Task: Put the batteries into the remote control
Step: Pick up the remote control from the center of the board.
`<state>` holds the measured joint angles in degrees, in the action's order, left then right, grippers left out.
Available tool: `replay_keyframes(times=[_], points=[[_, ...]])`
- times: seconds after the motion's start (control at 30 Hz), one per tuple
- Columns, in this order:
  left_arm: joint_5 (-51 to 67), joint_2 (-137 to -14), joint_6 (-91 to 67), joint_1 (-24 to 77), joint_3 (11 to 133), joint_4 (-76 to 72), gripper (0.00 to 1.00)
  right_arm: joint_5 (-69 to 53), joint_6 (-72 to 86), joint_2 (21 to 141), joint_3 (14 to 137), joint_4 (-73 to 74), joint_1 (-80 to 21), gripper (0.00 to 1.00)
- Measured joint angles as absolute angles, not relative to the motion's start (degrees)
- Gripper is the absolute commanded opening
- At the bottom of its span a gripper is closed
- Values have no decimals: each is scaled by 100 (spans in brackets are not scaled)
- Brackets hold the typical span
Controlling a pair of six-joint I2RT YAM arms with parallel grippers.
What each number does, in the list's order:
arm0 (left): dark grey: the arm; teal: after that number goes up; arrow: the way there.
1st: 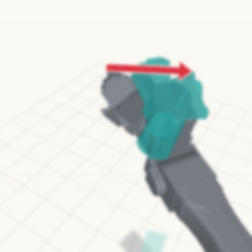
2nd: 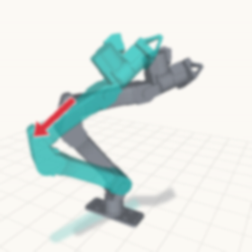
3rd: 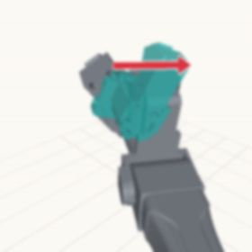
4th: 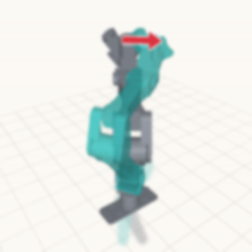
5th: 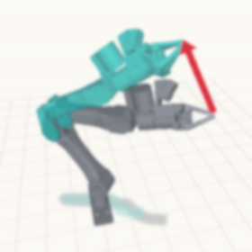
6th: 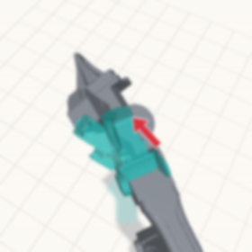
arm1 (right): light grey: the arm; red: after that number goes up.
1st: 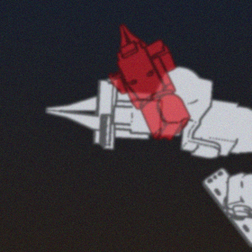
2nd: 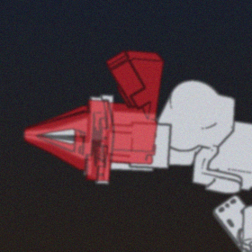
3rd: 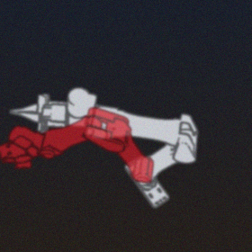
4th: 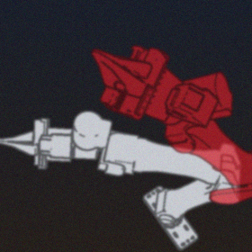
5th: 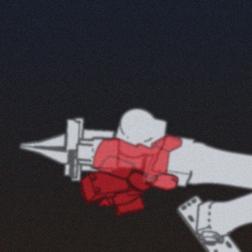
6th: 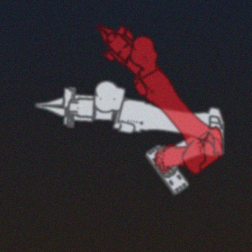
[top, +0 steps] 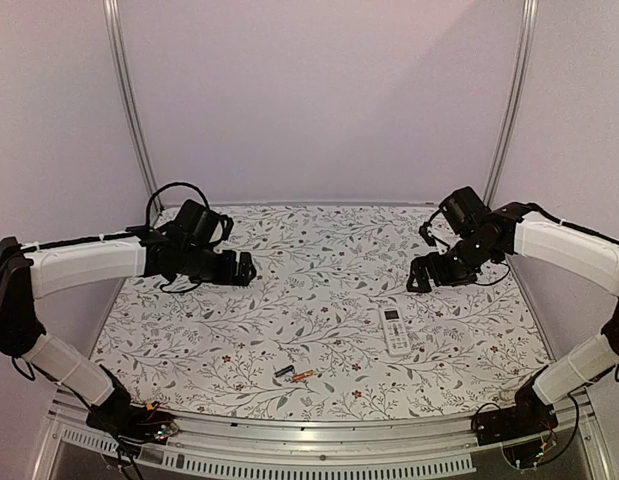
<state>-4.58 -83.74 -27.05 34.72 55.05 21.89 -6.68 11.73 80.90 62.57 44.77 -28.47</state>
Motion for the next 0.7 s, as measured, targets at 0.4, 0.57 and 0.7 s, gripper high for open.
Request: replay_keyframes(times=[0.4,0.57,0.7], points=[[-663,-7714,-2808,3479,5262,2169,99,-434,1363,9190,7008,5463,-3870,99],[-692,-7607,-2856,3483,5094,2171,100,-414,1549,9618,7126,5561,-4130,99],[-696,-7546,-2917,3483,4976,2169,99,-368,1667,9961,7179,5575,-4174,99]])
